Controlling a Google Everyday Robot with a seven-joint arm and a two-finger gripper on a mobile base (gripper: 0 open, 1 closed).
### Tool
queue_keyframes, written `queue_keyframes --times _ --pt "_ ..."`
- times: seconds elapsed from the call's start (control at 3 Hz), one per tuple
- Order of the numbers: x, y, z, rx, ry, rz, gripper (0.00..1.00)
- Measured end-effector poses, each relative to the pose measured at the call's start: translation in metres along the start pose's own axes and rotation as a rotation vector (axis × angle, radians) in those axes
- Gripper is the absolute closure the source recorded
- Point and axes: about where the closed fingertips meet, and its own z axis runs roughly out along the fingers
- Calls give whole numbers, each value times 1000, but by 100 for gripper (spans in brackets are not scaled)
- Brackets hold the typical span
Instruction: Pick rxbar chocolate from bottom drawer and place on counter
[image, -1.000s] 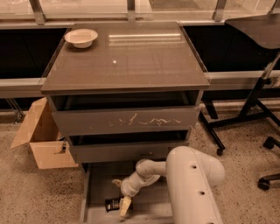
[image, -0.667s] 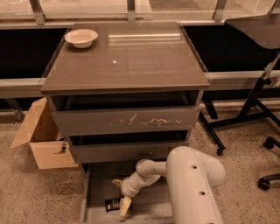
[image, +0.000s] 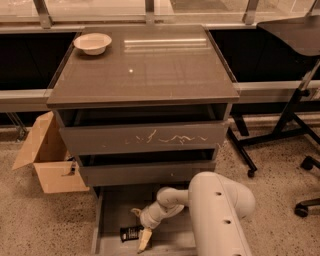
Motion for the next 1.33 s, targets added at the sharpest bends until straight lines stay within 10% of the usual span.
queue_keyframes --times 1.0,1.33 --pt "18 -1 -3 57 8 -3 0" --pt "16 -2 -5 64 7 -7 20"
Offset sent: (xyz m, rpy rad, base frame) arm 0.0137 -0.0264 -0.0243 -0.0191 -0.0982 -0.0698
